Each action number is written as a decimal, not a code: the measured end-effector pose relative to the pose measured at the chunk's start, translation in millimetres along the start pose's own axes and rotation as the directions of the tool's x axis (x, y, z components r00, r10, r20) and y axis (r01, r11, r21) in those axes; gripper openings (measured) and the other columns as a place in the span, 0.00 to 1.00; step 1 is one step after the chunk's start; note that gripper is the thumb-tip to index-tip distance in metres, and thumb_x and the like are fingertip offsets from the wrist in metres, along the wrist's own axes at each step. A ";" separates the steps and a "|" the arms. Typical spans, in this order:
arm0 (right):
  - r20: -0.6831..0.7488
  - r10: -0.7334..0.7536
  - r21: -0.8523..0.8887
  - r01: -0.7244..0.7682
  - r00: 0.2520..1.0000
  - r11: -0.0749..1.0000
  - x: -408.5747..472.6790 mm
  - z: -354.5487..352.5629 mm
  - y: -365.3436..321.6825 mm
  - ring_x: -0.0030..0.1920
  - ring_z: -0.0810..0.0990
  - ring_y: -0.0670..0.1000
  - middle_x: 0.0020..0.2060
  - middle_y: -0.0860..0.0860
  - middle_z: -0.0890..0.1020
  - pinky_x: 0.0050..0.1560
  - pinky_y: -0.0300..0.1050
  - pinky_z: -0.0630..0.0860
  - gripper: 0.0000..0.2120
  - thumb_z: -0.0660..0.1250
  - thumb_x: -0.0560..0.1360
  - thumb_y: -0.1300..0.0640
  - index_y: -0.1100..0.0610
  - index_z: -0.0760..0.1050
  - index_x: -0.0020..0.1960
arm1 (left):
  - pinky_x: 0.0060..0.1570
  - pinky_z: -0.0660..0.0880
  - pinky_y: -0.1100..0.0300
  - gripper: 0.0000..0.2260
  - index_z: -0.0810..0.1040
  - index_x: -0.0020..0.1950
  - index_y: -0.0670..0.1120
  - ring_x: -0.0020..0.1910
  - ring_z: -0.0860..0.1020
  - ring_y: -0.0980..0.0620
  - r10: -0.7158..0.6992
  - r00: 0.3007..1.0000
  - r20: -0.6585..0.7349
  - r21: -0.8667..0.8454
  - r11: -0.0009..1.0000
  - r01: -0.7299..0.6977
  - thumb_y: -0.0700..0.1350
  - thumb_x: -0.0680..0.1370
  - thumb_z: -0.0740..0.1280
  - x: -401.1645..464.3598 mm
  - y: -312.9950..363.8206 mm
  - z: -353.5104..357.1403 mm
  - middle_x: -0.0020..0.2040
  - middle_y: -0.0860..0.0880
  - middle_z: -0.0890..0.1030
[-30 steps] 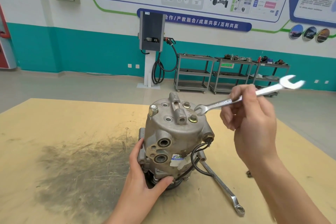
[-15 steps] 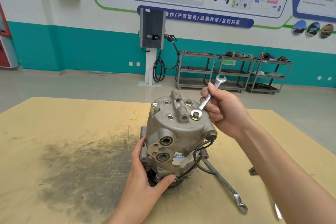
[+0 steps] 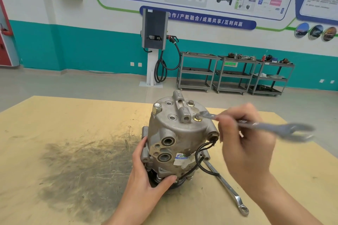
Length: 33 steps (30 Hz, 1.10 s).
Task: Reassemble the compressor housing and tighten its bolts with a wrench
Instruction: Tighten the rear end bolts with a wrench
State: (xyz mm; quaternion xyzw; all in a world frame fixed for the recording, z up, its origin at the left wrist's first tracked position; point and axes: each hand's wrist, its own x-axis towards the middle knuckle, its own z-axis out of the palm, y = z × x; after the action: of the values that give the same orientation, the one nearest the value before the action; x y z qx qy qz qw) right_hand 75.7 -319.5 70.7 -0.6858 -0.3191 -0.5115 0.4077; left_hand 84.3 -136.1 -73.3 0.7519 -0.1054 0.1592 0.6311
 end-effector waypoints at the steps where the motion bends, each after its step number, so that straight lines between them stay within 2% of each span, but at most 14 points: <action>1: -0.048 0.059 0.070 -0.056 0.997 0.996 5.8 -1.0 -3.1 0.27 0.71 0.43 0.29 0.45 0.71 0.29 0.33 0.65 0.14 0.55 0.82 0.46 0.49 0.69 0.40 | 0.51 0.65 0.83 0.45 0.47 0.62 0.84 0.60 0.73 0.73 0.001 1.000 -0.002 0.002 1.000 -0.001 0.59 0.62 0.77 0.1 0.5 0.2 0.60 0.79 0.69; 3: -0.069 0.229 0.254 -0.205 0.971 0.945 18.6 -4.7 -3.4 0.24 0.67 0.48 0.25 0.48 0.70 0.26 0.36 0.63 0.16 0.53 0.83 0.49 0.49 0.67 0.38 | 0.51 0.65 0.83 0.45 0.47 0.62 0.84 0.60 0.72 0.74 -0.001 1.000 -0.006 0.004 1.000 0.001 0.60 0.61 0.76 -0.1 0.7 0.0 0.61 0.80 0.69; 5: 0.027 0.394 0.393 -0.372 0.919 0.841 29.0 -7.9 4.4 0.23 0.65 0.50 0.23 0.48 0.68 0.25 0.35 0.62 0.18 0.52 0.83 0.50 0.49 0.70 0.37 | 0.51 0.65 0.83 0.46 0.47 0.62 0.84 0.60 0.72 0.74 0.006 1.000 -0.008 0.012 1.000 -0.006 0.57 0.63 0.77 -0.2 -0.3 0.3 0.61 0.80 0.69; 9: 0.243 0.623 0.451 -0.655 0.743 0.606 37.7 -5.8 28.5 0.22 0.63 0.47 0.21 0.50 0.67 0.23 0.37 0.59 0.19 0.51 0.83 0.50 0.56 0.70 0.39 | 0.50 0.64 0.84 0.48 0.46 0.62 0.84 0.60 0.70 0.76 0.027 1.000 -0.007 0.030 0.999 -0.027 0.53 0.66 0.79 -0.3 -2.1 0.4 0.60 0.82 0.66; 11: 0.320 0.654 0.465 -0.715 0.686 0.522 39.6 -2.8 37.6 0.22 0.62 0.48 0.21 0.51 0.66 0.24 0.39 0.56 0.20 0.49 0.84 0.51 0.57 0.70 0.39 | 0.51 0.64 0.84 0.47 0.46 0.62 0.84 0.61 0.70 0.76 0.016 1.000 -0.003 0.024 1.000 -0.016 0.56 0.65 0.78 -0.4 -1.3 0.2 0.60 0.83 0.65; 13: 0.380 0.644 0.476 -0.737 0.664 0.479 43.0 -0.1 43.1 0.22 0.61 0.48 0.22 0.52 0.66 0.24 0.41 0.55 0.20 0.49 0.84 0.51 0.57 0.70 0.38 | 0.51 0.65 0.83 0.47 0.46 0.61 0.84 0.61 0.71 0.75 0.006 1.000 -0.004 0.015 1.000 -0.006 0.56 0.64 0.78 -0.3 -0.9 0.0 0.61 0.82 0.66; 17: 0.507 0.636 0.467 -0.806 0.581 0.364 50.7 5.4 51.4 0.21 0.61 0.48 0.22 0.52 0.66 0.23 0.41 0.54 0.20 0.50 0.83 0.51 0.57 0.69 0.37 | 0.50 0.65 0.84 0.47 0.46 0.60 0.85 0.59 0.72 0.75 0.004 1.000 -0.010 0.020 1.000 -0.004 0.52 0.66 0.79 -0.5 -1.7 0.8 0.60 0.81 0.68; 19: 0.514 0.647 0.482 -0.813 0.564 0.326 47.7 7.5 53.5 0.22 0.60 0.47 0.22 0.51 0.65 0.23 0.39 0.55 0.20 0.51 0.83 0.51 0.56 0.69 0.37 | 0.49 0.65 0.84 0.47 0.46 0.60 0.85 0.59 0.72 0.74 -0.002 1.000 -0.011 0.014 1.000 0.002 0.52 0.66 0.79 -0.6 -1.7 0.9 0.60 0.81 0.68; 21: 0.440 0.643 0.539 -0.757 0.627 0.369 37.9 8.6 53.1 0.22 0.61 0.47 0.23 0.51 0.66 0.23 0.39 0.55 0.20 0.52 0.83 0.50 0.55 0.71 0.36 | 0.50 0.65 0.84 0.48 0.46 0.60 0.85 0.60 0.71 0.75 0.012 1.000 -0.013 0.024 1.000 -0.011 0.52 0.66 0.79 -0.4 -2.0 0.7 0.60 0.81 0.68; 23: 0.296 0.595 0.569 -0.638 0.747 0.518 24.7 7.7 48.4 0.23 0.62 0.47 0.23 0.50 0.67 0.25 0.40 0.57 0.18 0.56 0.81 0.46 0.55 0.71 0.37 | 0.50 0.64 0.84 0.48 0.45 0.60 0.85 0.60 0.71 0.76 0.019 1.000 -0.010 0.028 0.999 -0.019 0.52 0.66 0.79 -0.3 -1.9 0.7 0.60 0.82 0.67; 25: 0.149 0.484 0.532 -0.483 0.862 0.695 13.4 4.6 39.9 0.24 0.64 0.48 0.24 0.51 0.67 0.25 0.41 0.59 0.16 0.60 0.79 0.44 0.53 0.71 0.39 | 0.50 0.64 0.85 0.47 0.45 0.61 0.85 0.60 0.70 0.76 0.017 1.000 -0.008 0.024 1.000 -0.016 0.53 0.66 0.79 -0.5 -1.9 0.5 0.60 0.82 0.66; 27: 0.063 0.358 0.437 -0.348 0.932 0.830 8.4 2.2 27.7 0.24 0.66 0.49 0.25 0.49 0.70 0.26 0.40 0.62 0.11 0.61 0.79 0.47 0.47 0.72 0.39 | 0.50 0.64 0.85 0.47 0.46 0.61 0.85 0.59 0.71 0.76 0.010 1.000 -0.009 0.020 1.000 -0.010 0.53 0.66 0.78 -0.5 -2.3 0.4 0.59 0.82 0.67; 29: 0.040 0.316 0.323 -0.311 0.948 0.894 8.1 1.0 16.3 0.23 0.68 0.50 0.25 0.46 0.71 0.27 0.38 0.63 0.10 0.62 0.78 0.48 0.48 0.71 0.39 | 0.49 0.65 0.84 0.46 0.46 0.61 0.85 0.59 0.72 0.75 -0.005 1.000 -0.011 0.010 1.000 0.005 0.55 0.65 0.78 -0.3 -2.3 0.4 0.59 0.80 0.68; 33: 0.067 0.322 0.193 -0.328 0.945 0.925 14.5 -0.4 5.8 0.22 0.66 0.53 0.23 0.53 0.70 0.24 0.39 0.62 0.12 0.61 0.77 0.47 0.54 0.69 0.39 | 0.50 0.67 0.83 0.46 0.47 0.61 0.84 0.60 0.74 0.72 -0.012 1.000 -0.013 0.000 1.000 0.012 0.56 0.64 0.78 -0.2 -2.2 0.2 0.61 0.77 0.71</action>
State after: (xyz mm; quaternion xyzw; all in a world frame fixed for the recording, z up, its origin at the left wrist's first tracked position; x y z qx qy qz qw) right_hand 84.4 -322.3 83.4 -0.6930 -0.2581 -0.3902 0.5485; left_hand 84.8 -135.9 -75.4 0.7515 -0.0969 0.1603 0.6326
